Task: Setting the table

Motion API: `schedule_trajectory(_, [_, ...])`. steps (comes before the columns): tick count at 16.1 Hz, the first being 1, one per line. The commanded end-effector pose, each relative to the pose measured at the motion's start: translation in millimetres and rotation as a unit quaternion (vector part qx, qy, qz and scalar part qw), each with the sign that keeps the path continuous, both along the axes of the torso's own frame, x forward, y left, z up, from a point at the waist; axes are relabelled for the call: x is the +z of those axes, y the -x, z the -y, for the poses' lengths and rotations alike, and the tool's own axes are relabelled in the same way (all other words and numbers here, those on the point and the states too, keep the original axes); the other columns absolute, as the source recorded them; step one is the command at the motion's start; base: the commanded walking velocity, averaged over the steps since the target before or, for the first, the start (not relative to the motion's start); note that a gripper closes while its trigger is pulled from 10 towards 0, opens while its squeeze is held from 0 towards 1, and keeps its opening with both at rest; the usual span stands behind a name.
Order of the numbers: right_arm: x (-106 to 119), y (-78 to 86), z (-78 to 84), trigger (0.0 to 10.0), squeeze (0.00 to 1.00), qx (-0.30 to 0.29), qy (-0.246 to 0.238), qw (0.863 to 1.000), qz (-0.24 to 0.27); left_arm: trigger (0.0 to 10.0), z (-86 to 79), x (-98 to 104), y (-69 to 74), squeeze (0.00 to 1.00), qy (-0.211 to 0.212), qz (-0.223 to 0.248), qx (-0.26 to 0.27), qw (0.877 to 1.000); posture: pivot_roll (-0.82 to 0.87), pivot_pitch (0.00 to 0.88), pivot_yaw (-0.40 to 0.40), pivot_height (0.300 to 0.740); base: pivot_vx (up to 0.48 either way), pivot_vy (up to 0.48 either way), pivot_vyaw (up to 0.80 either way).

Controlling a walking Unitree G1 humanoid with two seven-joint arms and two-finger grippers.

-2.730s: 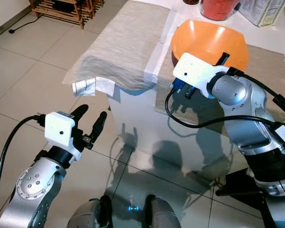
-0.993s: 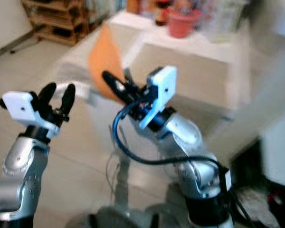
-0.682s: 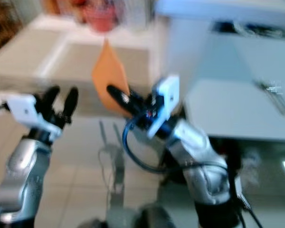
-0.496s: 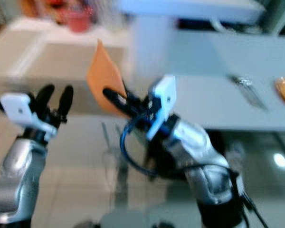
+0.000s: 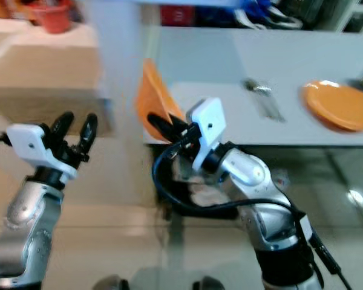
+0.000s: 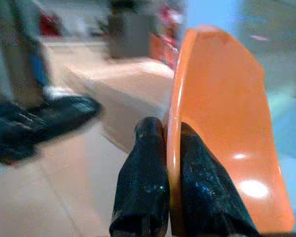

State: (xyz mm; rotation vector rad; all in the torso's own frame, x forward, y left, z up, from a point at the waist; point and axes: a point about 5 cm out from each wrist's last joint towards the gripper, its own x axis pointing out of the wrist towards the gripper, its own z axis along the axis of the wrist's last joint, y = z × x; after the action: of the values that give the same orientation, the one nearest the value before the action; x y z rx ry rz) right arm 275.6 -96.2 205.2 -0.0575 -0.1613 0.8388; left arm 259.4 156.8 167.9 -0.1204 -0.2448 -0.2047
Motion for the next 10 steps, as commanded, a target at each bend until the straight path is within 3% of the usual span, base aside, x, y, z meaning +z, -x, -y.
schedule_trajectory(1, [9, -6.3, 6.8, 10.0, 0.00, -0.039, 0.008, 0.998, 0.038, 10.0, 0.9, 3, 0.7, 0.00, -0.010, 0.004, -0.006, 1.000, -0.13, 0.108, 0.018, 0.740, 0.000, -0.454, 0.00])
schedule_trajectory(7, [7, -29.7, 27.2, 10.0, 0.00, -0.166, 0.048, 0.983, 0.062, 10.0, 9.0, 2, -0.4, 0.00, -0.010, 0.003, -0.015, 1.000, -0.13, 0.103, 0.013, 0.740, 0.000, -0.450, 0.00])
schedule_trajectory(10, [3, -34.4, 29.0, 10.0, 0.00, -0.187, 0.064, 0.978, 0.069, 10.0, 15.6, 1, -2.6, 0.00, -0.008, 0.000, -0.024, 1.000, -0.13, 0.100, 0.010, 0.740, 0.000, -0.450, 0.00])
